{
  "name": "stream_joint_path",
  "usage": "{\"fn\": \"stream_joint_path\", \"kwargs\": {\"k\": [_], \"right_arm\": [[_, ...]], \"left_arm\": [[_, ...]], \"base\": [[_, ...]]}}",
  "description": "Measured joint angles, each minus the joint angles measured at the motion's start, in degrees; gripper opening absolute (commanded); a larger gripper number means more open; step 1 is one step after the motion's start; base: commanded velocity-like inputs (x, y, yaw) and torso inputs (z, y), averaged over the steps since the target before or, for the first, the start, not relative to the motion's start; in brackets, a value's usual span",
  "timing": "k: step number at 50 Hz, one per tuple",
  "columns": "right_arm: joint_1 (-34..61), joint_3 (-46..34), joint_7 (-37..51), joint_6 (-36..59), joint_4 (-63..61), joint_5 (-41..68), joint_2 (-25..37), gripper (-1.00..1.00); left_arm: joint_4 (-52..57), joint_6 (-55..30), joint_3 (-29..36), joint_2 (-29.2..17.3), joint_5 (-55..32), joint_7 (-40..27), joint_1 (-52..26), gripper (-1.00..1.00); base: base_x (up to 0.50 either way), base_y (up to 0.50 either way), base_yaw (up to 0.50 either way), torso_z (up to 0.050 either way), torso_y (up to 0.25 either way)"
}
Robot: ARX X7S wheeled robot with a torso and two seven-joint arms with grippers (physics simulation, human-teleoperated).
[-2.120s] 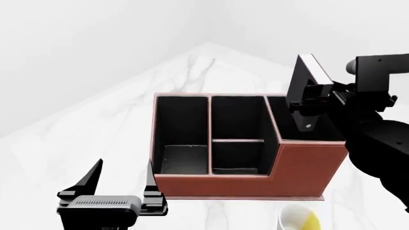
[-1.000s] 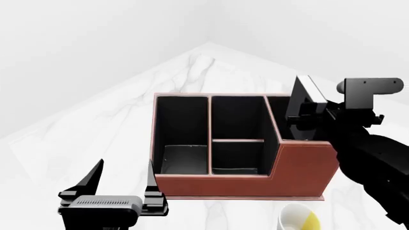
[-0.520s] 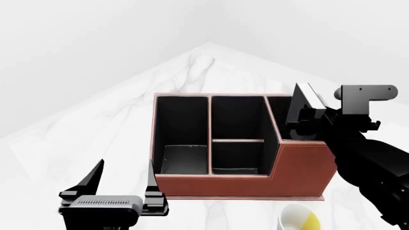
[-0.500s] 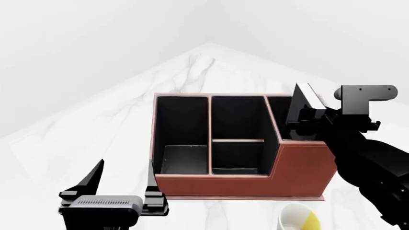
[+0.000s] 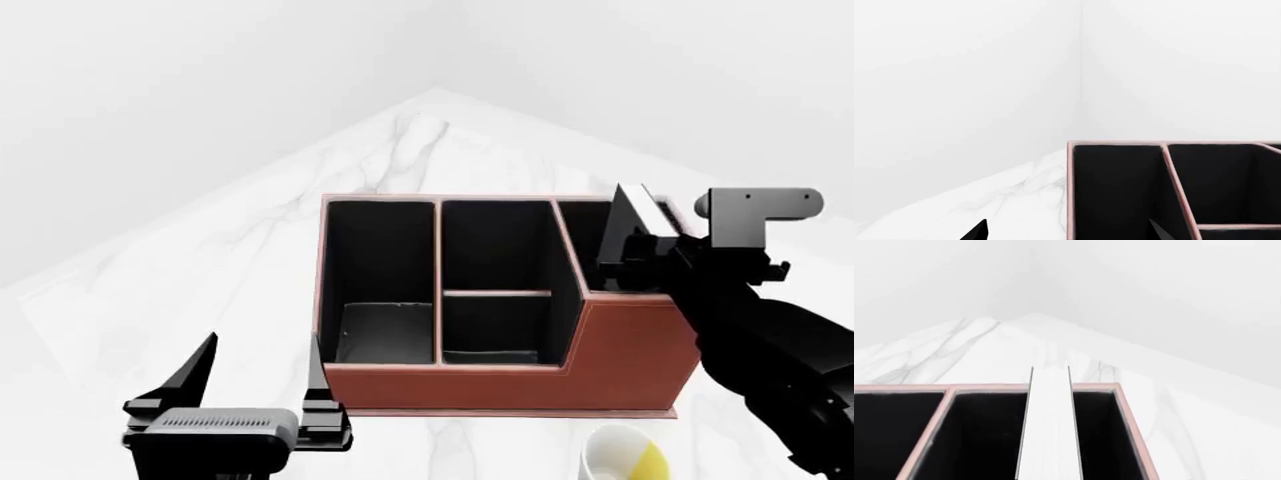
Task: Pick up the book and place it in the right compartment of the caddy.
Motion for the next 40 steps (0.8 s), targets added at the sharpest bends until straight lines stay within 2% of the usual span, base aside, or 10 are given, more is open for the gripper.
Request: {"fn": "stream_joint_path", "kwargs": {"k": [7, 8, 40], "right_arm": [[-0.18, 0.04, -0.17, -0.22, 0.27, 0.04, -0.05, -1.00], [-0.18, 0.05, -0.20, -0.23, 0.29, 0.04, -0.05, 1.00], [0.31, 1.25, -1.19, -0.62, -0.24, -2.22, 0.16, 1.00]], "left_arm": [[-0.09, 0.03, 0.08, -0.03, -0.04, -0.07, -0.10, 1.00], [-0.10, 0.04, 0.09, -0.04, -0.05, -0.08, -0.11, 1.00], [-0.43, 0.10, 0.46, -0.24, -0.24, -0.39, -0.38, 1.00]], "base": [[0.00, 0.00, 0.00, 0.001, 0.001], [0.00, 0.00, 0.00, 0.000, 0.000], [0.00, 0.00, 0.00, 0.000, 0.000]]}}
